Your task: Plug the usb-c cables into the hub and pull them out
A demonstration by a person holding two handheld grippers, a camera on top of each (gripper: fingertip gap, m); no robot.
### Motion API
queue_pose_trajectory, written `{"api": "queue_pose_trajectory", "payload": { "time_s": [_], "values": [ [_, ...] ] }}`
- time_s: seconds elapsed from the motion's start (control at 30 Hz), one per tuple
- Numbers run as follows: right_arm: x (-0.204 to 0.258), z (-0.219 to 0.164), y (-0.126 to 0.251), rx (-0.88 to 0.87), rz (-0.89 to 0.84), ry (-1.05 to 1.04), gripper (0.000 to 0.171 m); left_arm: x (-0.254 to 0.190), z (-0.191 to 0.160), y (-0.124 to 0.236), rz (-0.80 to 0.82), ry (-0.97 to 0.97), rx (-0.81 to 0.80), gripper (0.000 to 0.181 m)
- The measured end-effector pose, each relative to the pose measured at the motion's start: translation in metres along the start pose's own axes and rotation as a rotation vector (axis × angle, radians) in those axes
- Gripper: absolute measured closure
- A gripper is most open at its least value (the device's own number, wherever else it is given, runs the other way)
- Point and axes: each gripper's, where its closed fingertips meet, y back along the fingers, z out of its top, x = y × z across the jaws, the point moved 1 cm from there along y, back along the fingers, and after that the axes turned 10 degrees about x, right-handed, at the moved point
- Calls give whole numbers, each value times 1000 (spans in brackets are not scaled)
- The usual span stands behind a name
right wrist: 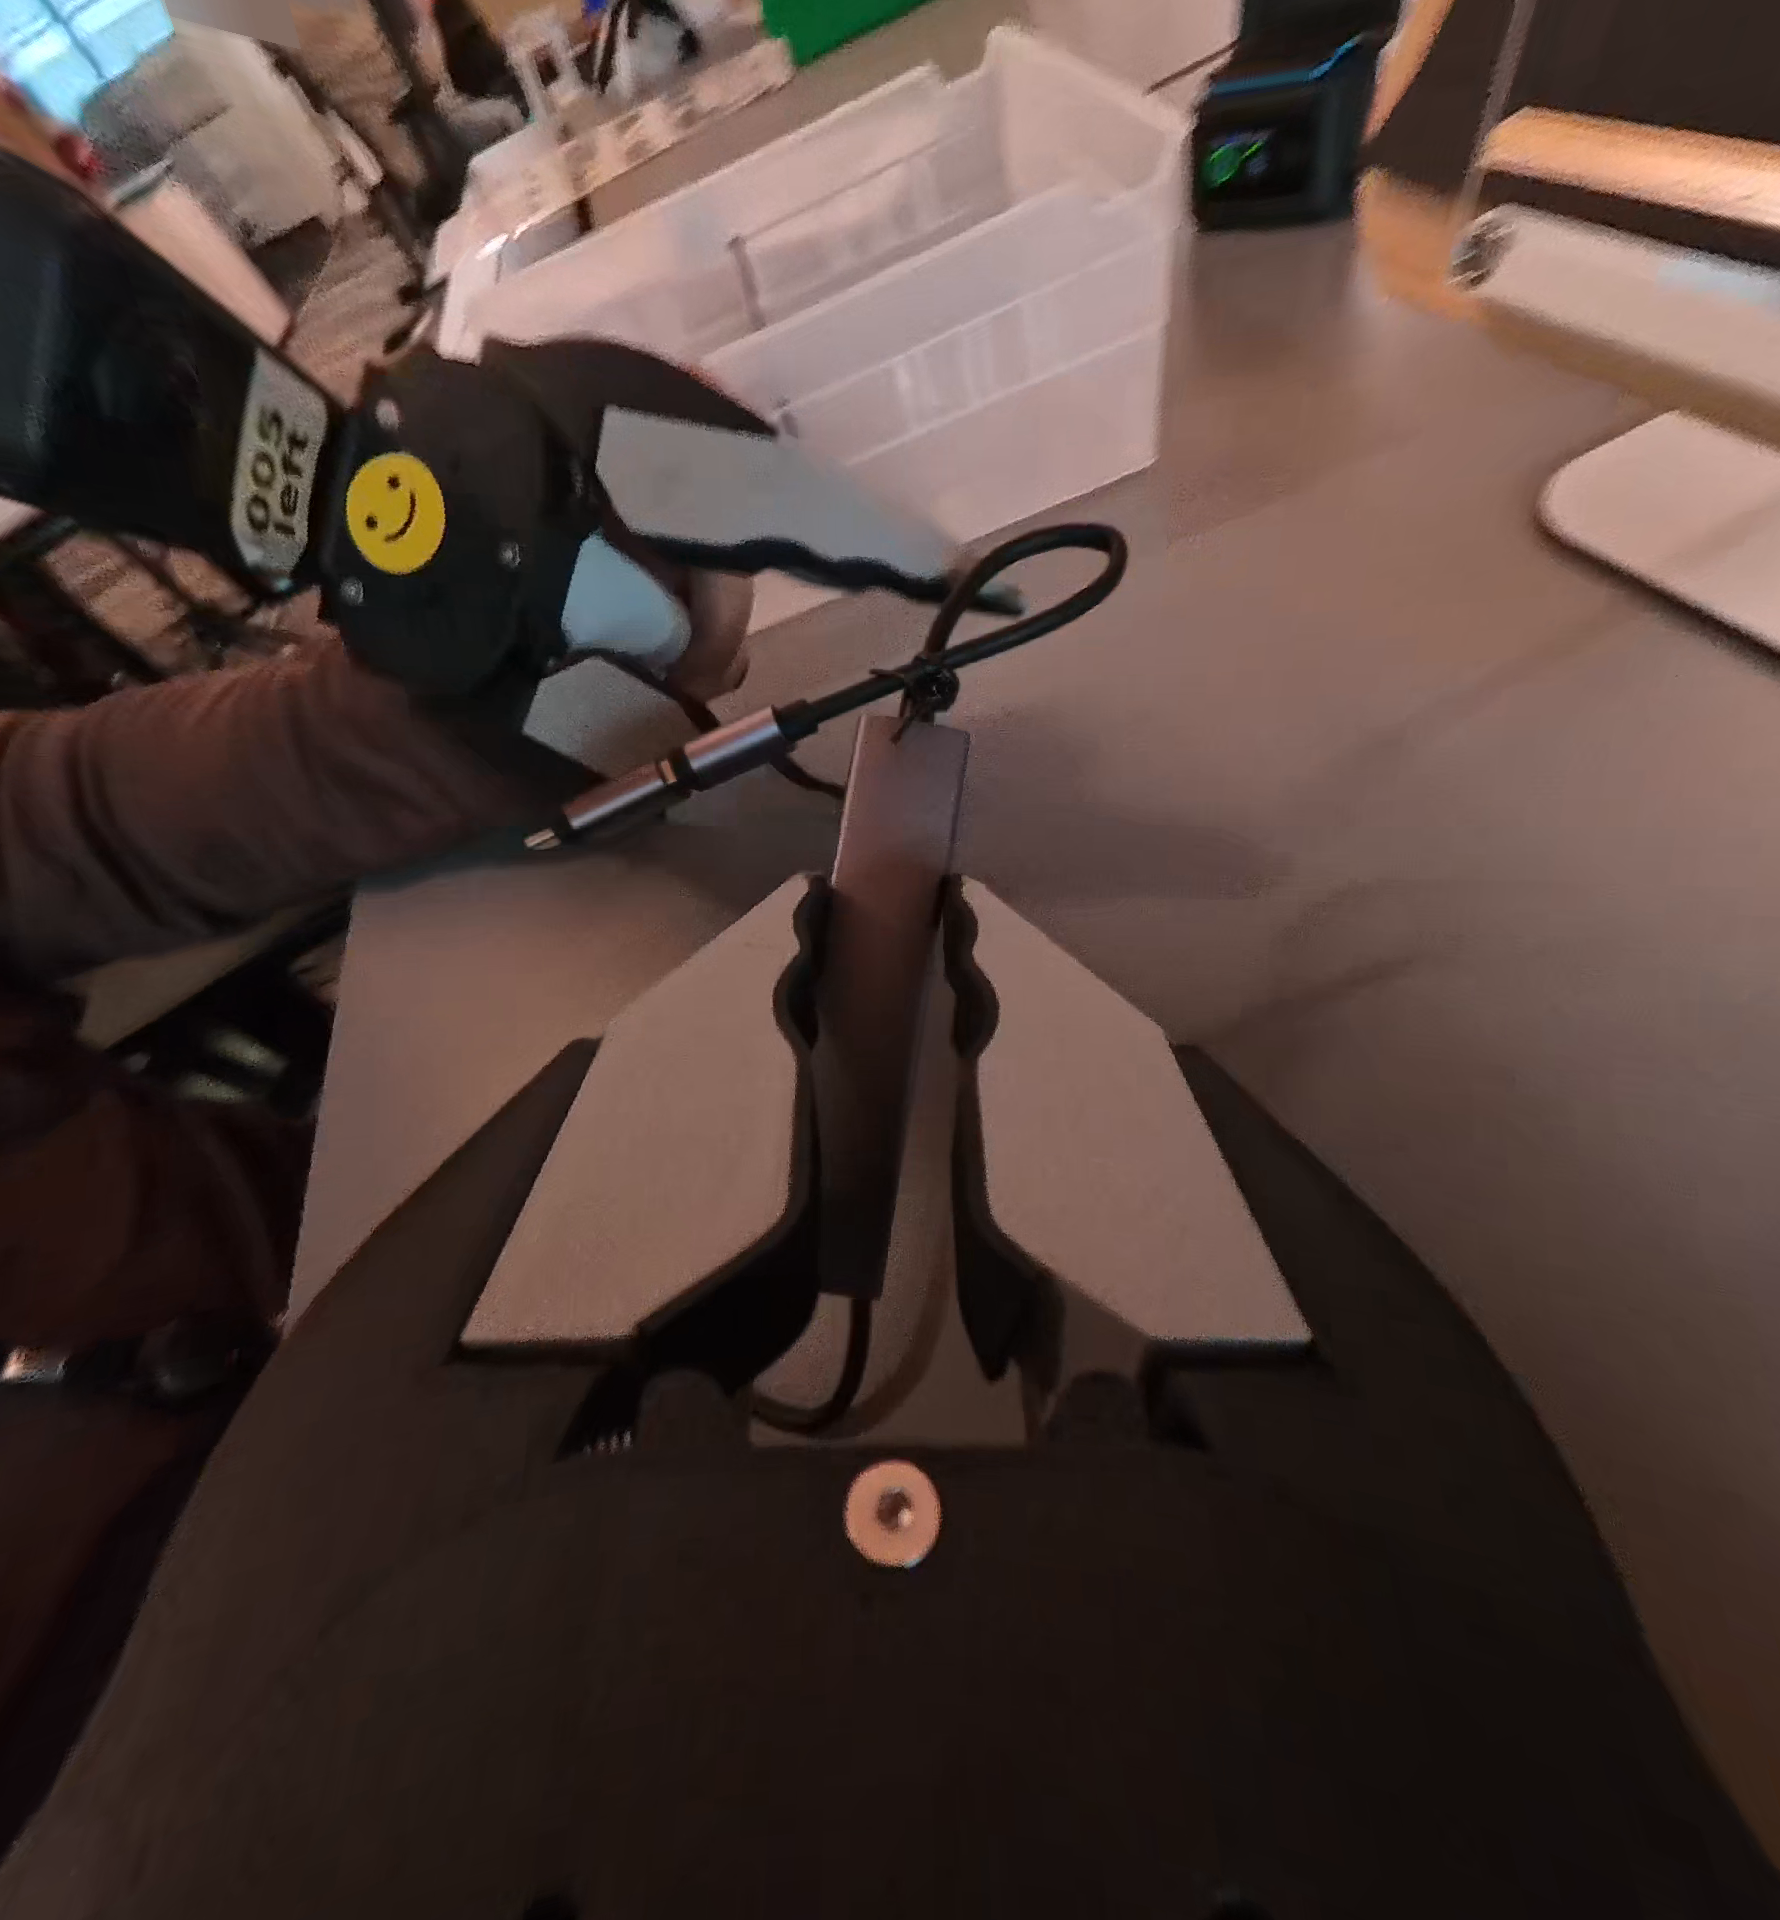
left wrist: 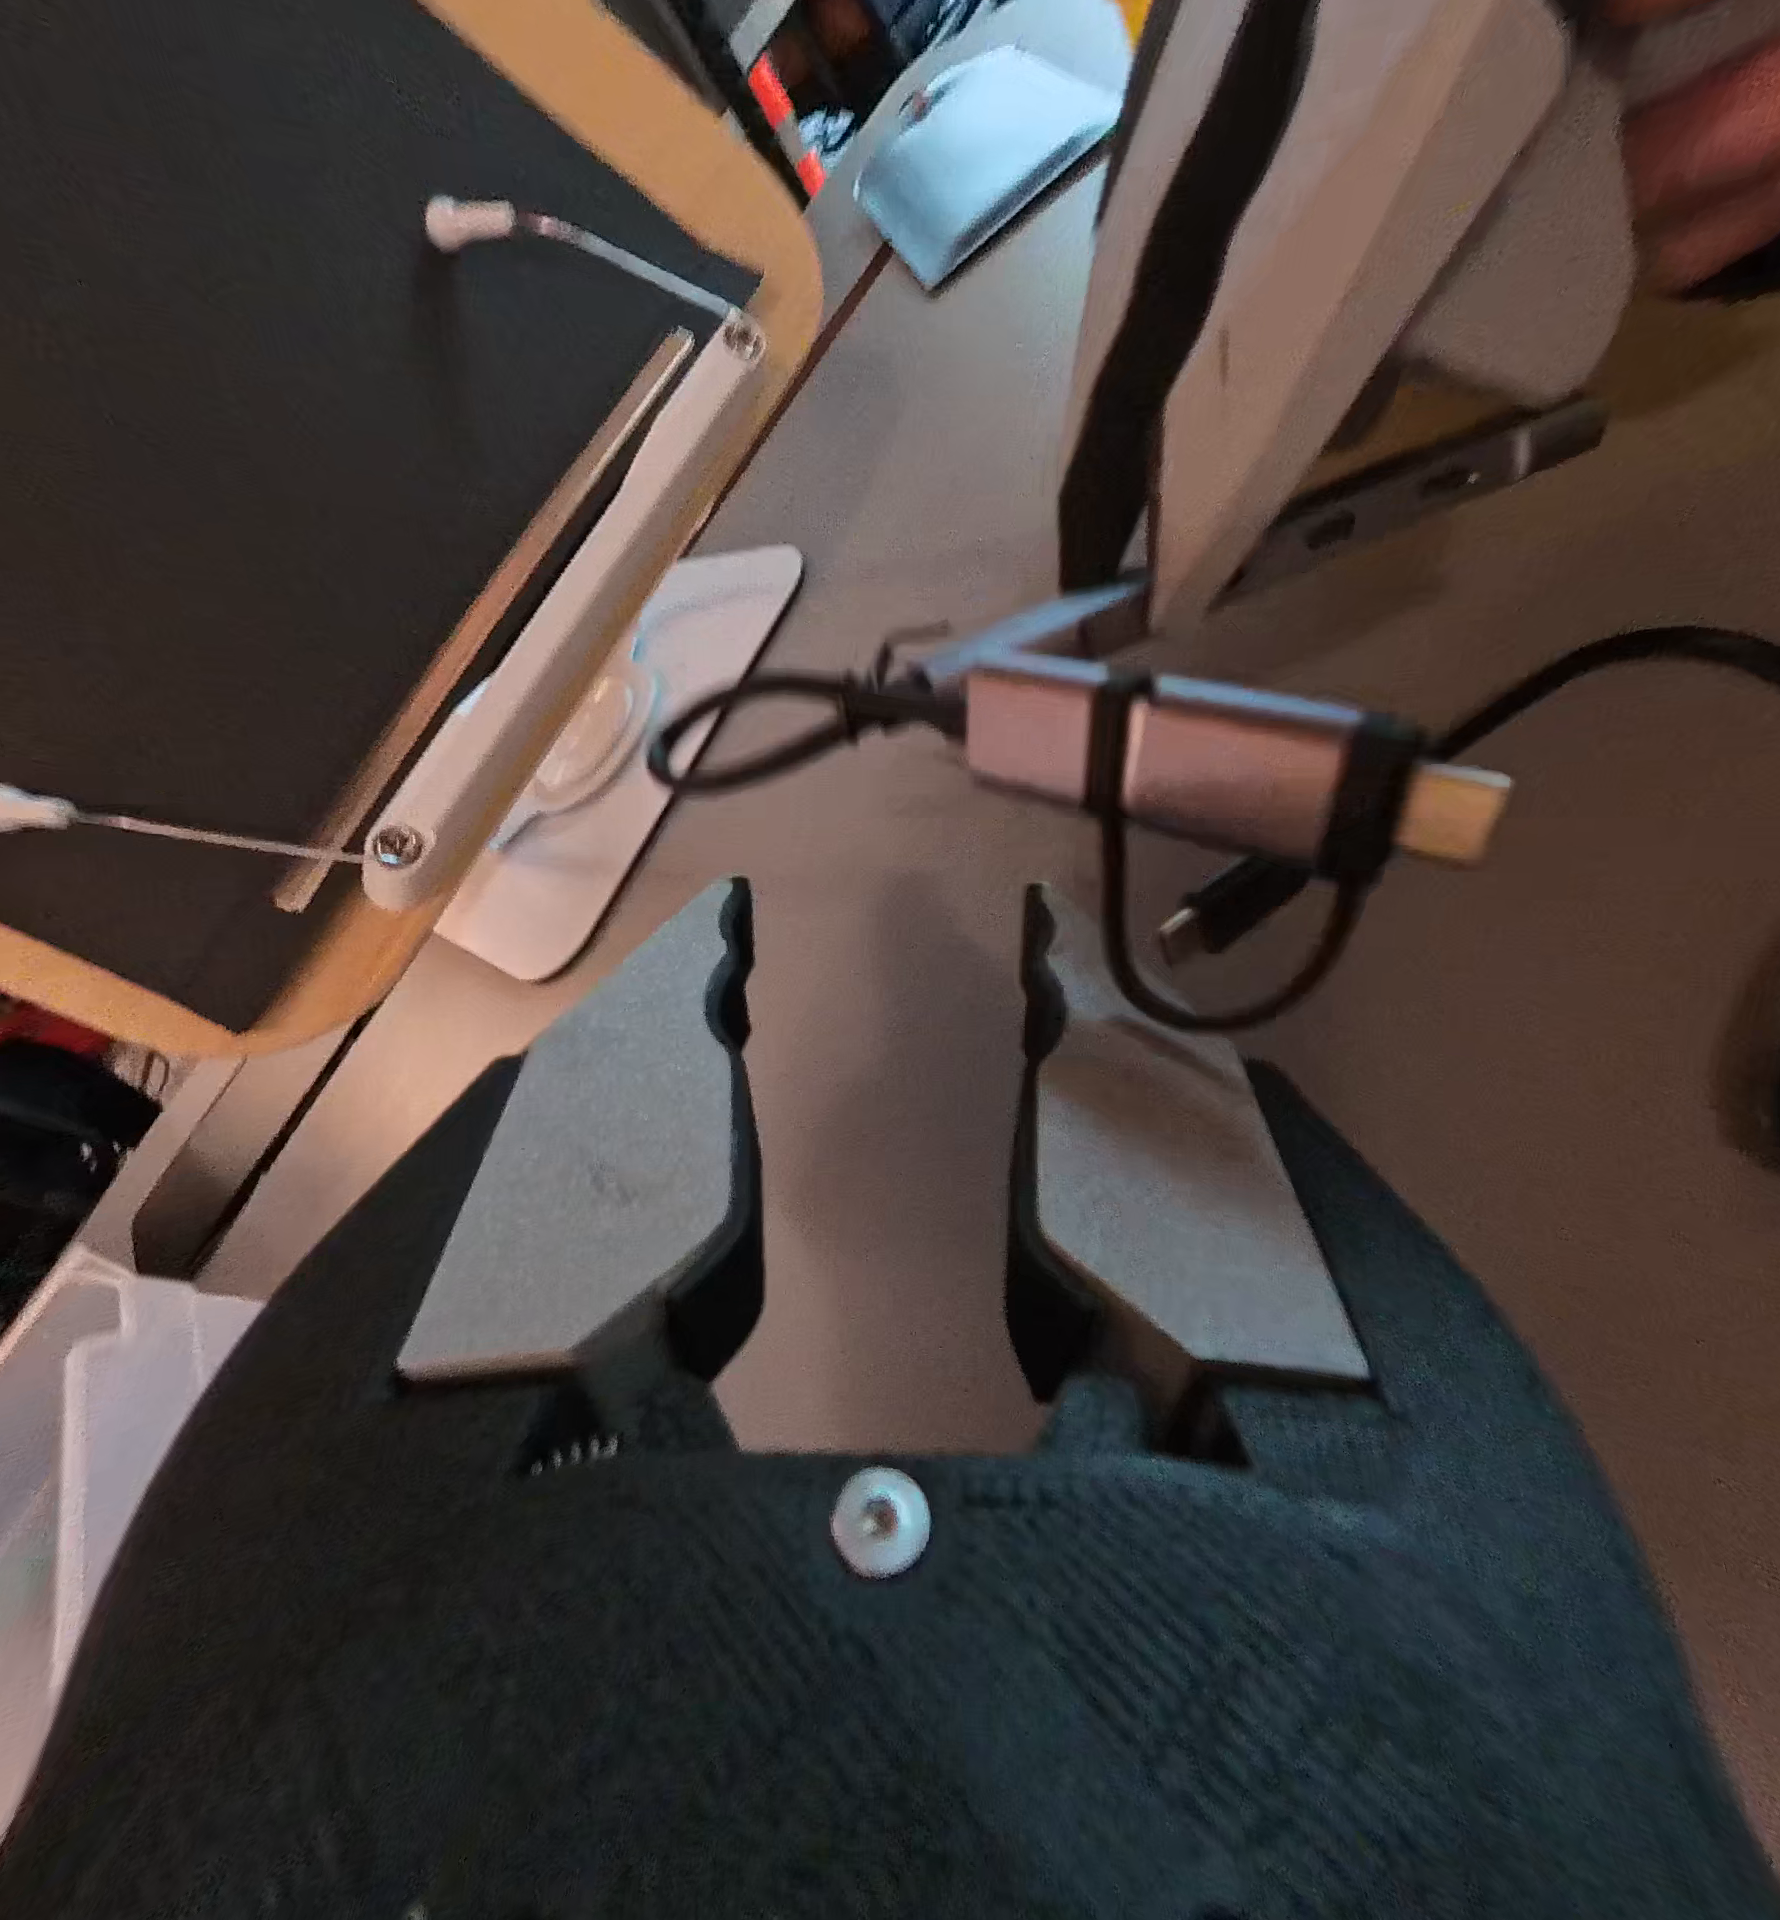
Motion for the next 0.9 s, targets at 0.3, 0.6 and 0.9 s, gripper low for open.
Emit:
{"api": "queue_pose_trajectory", "payload": {
  "time_s": [0.3, 0.6, 0.9],
  "values": [
    [20, -20, -13, 132, 113, 40, 153, -22, 28, 32, 147, -322, -215, 133],
    [15, -35, -21, 220, 110, 9, 153, -35, 21, 32, 197, -491, -199, 129],
    [18, -26, -23, 187, 59, 82, 153, -49, 3, 18, 133, -600, -48, 170]
  ]
}}
